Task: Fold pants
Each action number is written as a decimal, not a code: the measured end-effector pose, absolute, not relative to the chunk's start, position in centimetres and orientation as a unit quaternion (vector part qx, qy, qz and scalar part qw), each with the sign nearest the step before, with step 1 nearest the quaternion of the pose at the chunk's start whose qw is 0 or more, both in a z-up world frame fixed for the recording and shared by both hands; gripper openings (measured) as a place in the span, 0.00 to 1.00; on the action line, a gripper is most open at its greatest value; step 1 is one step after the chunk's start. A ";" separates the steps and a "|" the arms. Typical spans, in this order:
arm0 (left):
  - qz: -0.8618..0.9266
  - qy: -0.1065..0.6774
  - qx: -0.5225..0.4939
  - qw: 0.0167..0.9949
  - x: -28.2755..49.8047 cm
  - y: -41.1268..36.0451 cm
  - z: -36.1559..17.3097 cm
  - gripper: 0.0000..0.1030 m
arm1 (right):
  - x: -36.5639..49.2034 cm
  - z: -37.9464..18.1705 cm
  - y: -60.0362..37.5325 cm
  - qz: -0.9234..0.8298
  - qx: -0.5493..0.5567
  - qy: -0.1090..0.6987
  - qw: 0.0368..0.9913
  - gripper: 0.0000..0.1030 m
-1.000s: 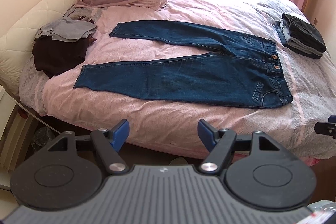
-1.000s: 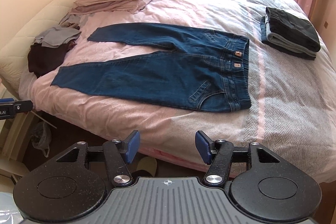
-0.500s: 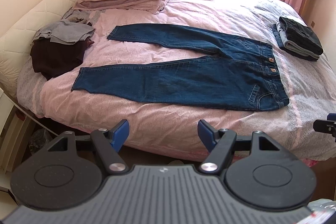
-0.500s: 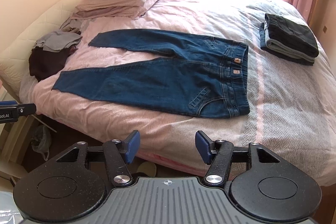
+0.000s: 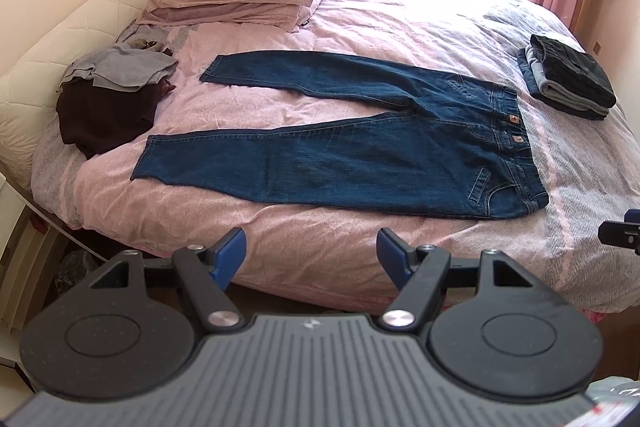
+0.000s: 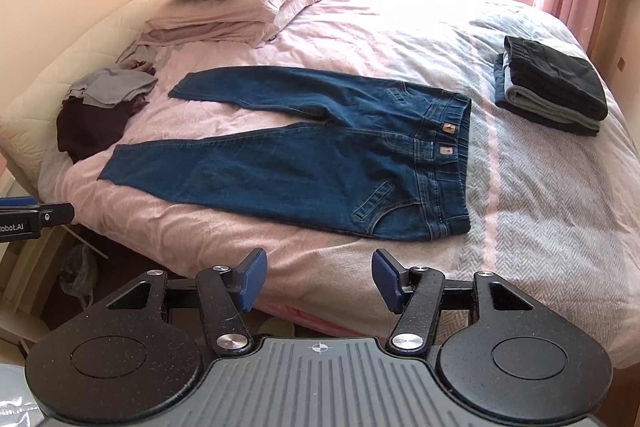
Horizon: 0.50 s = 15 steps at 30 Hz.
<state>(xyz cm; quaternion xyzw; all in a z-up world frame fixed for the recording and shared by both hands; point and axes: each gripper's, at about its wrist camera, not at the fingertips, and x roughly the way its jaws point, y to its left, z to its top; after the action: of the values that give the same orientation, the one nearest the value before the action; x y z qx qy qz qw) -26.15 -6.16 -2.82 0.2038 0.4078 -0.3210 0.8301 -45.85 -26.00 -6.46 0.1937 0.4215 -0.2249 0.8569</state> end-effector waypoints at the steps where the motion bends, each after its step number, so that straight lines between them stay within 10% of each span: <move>1: -0.322 0.409 0.205 0.829 -26.1 -6.4 -2.9 0.67 | -45.8 -6.5 -26.2 -0.225 0.195 0.422 0.856 0.54; 15: -0.338 0.421 0.217 0.813 -22.1 -11.5 -4.8 0.67 | -41.6 -8.1 -30.6 -0.240 0.207 0.440 0.840 0.54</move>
<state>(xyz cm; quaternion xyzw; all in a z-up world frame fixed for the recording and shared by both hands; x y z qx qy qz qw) -22.11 -11.54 -4.78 0.2174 0.4211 -0.3377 0.8133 -41.61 -30.58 -8.07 0.2074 0.4397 -0.2398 0.8404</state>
